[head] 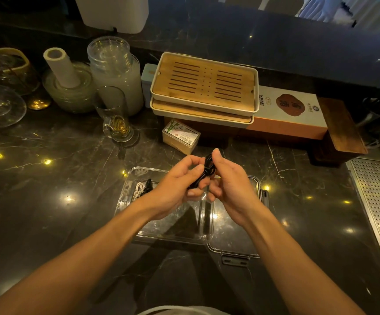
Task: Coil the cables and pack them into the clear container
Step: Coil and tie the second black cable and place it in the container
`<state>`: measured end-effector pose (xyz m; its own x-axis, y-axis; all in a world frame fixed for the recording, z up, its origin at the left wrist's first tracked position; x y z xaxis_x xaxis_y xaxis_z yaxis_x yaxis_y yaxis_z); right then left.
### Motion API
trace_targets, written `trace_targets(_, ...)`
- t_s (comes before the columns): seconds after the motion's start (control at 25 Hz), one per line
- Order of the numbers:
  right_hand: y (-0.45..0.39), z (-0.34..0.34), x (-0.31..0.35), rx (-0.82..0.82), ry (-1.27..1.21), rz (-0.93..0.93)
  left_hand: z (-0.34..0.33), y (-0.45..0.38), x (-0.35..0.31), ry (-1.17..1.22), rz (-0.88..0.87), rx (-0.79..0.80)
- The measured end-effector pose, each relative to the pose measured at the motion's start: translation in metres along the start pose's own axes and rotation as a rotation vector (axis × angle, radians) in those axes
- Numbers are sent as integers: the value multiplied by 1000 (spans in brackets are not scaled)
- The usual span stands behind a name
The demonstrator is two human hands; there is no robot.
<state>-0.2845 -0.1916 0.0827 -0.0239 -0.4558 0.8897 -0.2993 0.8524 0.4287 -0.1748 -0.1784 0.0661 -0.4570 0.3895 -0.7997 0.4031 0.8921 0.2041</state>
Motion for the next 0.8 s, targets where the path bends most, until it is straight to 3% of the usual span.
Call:
trace_targets(0.24,-15,10,-3,-19,-305,-143,-6,6,25,251,89,10)
trace_targets(0.44,-23,13,2,-124,-31,8,-5,11,34,372,90,-49)
trace_targets(0.64,-30,3,4,-75,153,41,19,16,30,225,41,-181)
trace_targets(0.8,-32,-5,-21,-9,267,-19,52,24,33,49,65,-395)
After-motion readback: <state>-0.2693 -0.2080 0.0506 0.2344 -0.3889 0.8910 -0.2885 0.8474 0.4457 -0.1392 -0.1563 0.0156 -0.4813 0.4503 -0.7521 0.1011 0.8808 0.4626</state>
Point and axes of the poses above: each hand's wrist, its own y-axis away from the middle knuckle, its own z-axis out of the back of the hand, x = y × z, the point moved 7 cm from there along -y, towards the middle knuckle, and after that the axes turned 6 degrees about y, right-handed, at the moved point
